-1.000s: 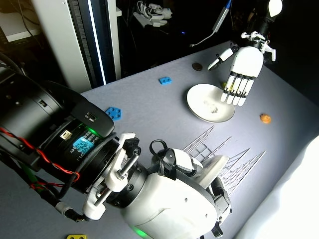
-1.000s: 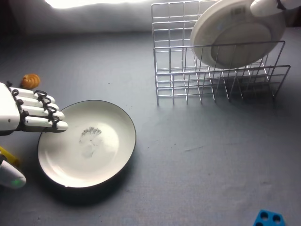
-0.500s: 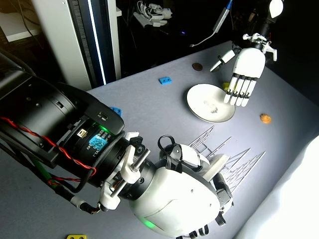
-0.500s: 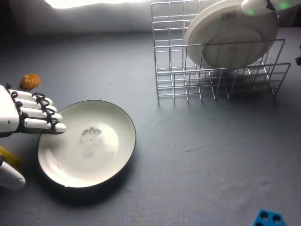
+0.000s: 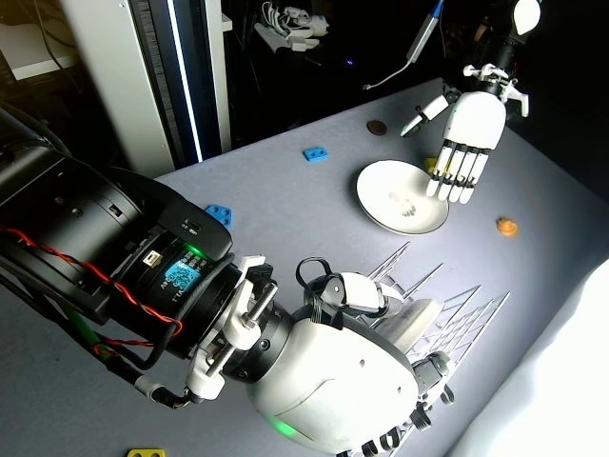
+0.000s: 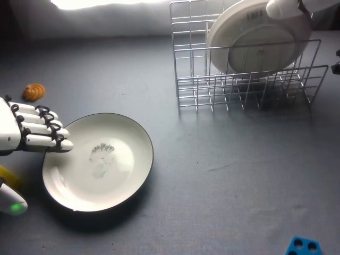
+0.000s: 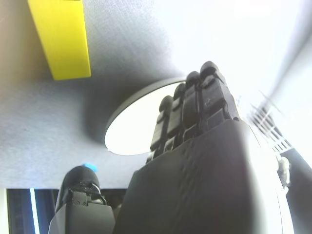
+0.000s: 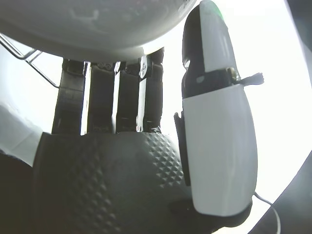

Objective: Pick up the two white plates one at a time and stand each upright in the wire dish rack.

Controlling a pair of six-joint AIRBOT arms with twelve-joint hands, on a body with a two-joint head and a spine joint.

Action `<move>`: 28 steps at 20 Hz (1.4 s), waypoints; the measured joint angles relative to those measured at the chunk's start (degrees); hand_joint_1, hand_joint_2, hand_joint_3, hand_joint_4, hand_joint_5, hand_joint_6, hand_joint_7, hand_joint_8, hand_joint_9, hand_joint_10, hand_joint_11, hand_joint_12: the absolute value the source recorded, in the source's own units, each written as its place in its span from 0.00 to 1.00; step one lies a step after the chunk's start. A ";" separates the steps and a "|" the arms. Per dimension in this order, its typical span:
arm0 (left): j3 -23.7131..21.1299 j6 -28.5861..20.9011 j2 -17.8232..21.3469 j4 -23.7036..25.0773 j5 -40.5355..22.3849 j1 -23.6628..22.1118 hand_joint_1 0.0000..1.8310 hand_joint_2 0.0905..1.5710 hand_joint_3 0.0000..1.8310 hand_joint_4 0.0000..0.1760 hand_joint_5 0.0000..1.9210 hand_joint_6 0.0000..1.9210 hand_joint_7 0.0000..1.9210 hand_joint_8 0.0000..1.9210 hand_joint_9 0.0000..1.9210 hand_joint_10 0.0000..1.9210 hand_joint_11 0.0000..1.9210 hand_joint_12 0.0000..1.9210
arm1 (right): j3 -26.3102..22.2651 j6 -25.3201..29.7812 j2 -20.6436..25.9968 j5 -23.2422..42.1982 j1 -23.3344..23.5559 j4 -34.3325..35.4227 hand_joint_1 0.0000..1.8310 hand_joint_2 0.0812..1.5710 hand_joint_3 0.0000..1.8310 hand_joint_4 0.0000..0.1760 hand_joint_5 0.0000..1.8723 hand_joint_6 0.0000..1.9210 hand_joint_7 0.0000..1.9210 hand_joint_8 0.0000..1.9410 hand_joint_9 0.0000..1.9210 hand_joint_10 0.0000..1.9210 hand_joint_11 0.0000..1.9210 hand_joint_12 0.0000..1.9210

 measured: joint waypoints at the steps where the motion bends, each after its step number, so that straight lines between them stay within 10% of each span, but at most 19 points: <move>1: 0.02 0.02 -0.11 0.22 0.04 0.04 0.00 0.63 0.00 0.00 0.00 0.00 0.00 0.00 0.00 0.00 0.00 0.00 | 0.02 -0.07 0.02 -0.46 0.55 -0.02 0.63 0.62 0.00 0.00 0.38 0.00 0.40 0.00 0.38 0.02 0.12 0.64; 15: 0.94 0.00 -0.63 -0.57 0.17 1.55 0.00 0.63 0.00 0.00 0.00 0.00 0.00 0.00 0.00 0.00 0.00 0.00 | -0.57 -1.07 0.92 0.76 3.91 -1.73 0.61 0.64 0.00 0.00 0.37 0.00 0.39 0.00 0.38 0.01 0.13 0.66; 28: 1.55 -1.92 -1.46 -2.78 0.46 7.45 0.00 0.62 0.00 0.00 0.00 0.00 0.00 0.00 0.00 0.00 0.00 0.00 | -10.12 -4.72 0.59 22.12 5.11 -34.58 0.61 0.64 0.00 0.00 0.38 0.00 0.39 0.00 0.38 0.01 0.13 0.65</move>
